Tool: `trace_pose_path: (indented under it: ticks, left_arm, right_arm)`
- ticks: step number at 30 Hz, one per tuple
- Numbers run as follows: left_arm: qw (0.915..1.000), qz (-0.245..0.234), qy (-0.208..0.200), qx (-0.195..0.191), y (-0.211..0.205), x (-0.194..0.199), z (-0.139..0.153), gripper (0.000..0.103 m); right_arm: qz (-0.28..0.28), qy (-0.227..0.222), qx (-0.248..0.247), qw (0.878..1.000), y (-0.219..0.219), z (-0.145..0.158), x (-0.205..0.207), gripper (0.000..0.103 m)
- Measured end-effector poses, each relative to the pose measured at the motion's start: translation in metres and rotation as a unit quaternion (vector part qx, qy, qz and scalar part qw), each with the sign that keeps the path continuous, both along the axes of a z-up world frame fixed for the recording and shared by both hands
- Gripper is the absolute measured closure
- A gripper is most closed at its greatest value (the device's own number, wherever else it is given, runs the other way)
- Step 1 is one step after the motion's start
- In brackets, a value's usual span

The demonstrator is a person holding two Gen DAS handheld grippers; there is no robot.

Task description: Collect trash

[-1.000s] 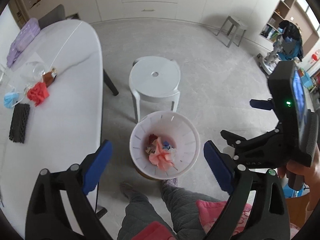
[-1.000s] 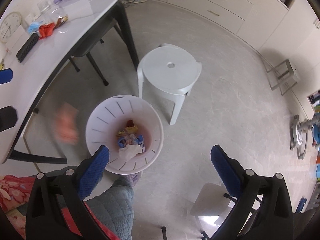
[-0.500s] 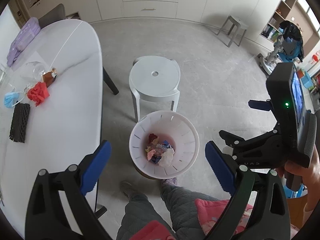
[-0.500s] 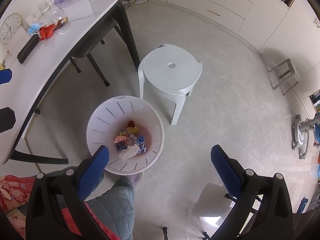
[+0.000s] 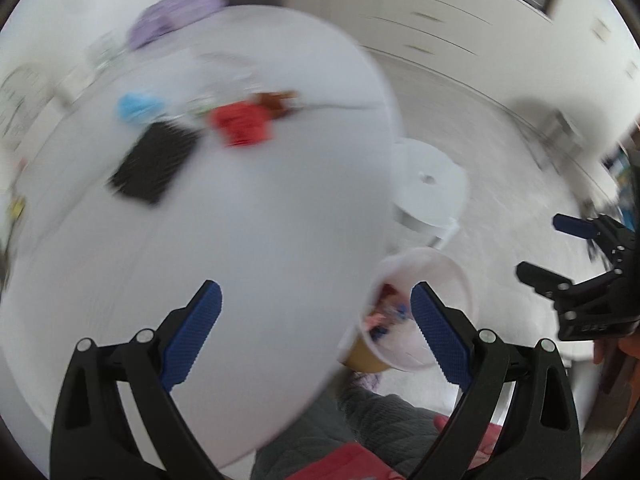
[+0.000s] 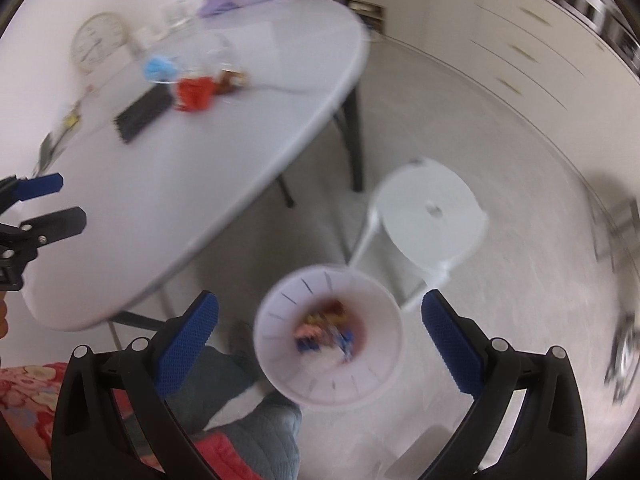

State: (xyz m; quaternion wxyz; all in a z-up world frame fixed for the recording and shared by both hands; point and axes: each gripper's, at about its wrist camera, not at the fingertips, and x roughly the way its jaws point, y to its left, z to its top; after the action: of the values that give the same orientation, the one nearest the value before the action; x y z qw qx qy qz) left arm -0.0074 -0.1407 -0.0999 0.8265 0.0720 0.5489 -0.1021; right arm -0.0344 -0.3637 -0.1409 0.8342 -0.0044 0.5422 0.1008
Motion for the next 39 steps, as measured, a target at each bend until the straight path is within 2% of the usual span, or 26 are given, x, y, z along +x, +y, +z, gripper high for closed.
trace_pose_path:
  ticks: [6,11,15,20,25,28,31,35,39]
  left_arm:
    - [0.9965,0.082,-0.006,0.012,0.080,0.021,-0.007,0.012]
    - [0.9947,0.101,-0.011,0.016,0.134,0.055,-0.015,0.012]
    - [0.9975,0.068,-0.011,0.014,0.157,0.094,-0.026,0.012]
    - [0.9993,-0.026,-0.005,0.025,0.168,0.154,-0.050,0.012]
    - [0.9960,-0.088,0.012,0.011,0.170,0.203,-0.068,0.012]
    - [0.9932,-0.111,0.030,-0.016,0.167,0.227,-0.076,0.012]
    - [0.9907,-0.124,0.041,-0.041,0.162,0.238,-0.084,0.012]
    - [0.9893,-0.135,0.035,-0.044,0.152,0.237,-0.092,0.012]
    - [0.9897,-0.138,0.019,-0.033,0.147,0.232,-0.097,0.012]
  right_arm:
    - [0.058,-0.019,0.026,0.998,0.075,0.010,0.063,0.002]
    - [0.057,-0.016,0.054,0.997,0.136,0.010,0.128,0.002]
    - [0.022,-0.005,0.033,0.999,0.172,-0.002,0.177,0.002]
    - [-0.067,0.027,0.026,0.997,0.191,-0.026,0.217,0.002]
    - [-0.138,0.052,0.037,0.988,0.197,-0.043,0.231,0.002]
    - [-0.163,0.051,0.036,0.985,0.202,-0.045,0.234,0.002]
    - [-0.176,0.058,0.031,0.982,0.207,-0.049,0.241,0.002]
    - [-0.192,0.063,0.001,0.979,0.208,-0.053,0.244,0.002]
    - [-0.193,0.063,0.000,0.979,0.206,-0.055,0.243,0.002]
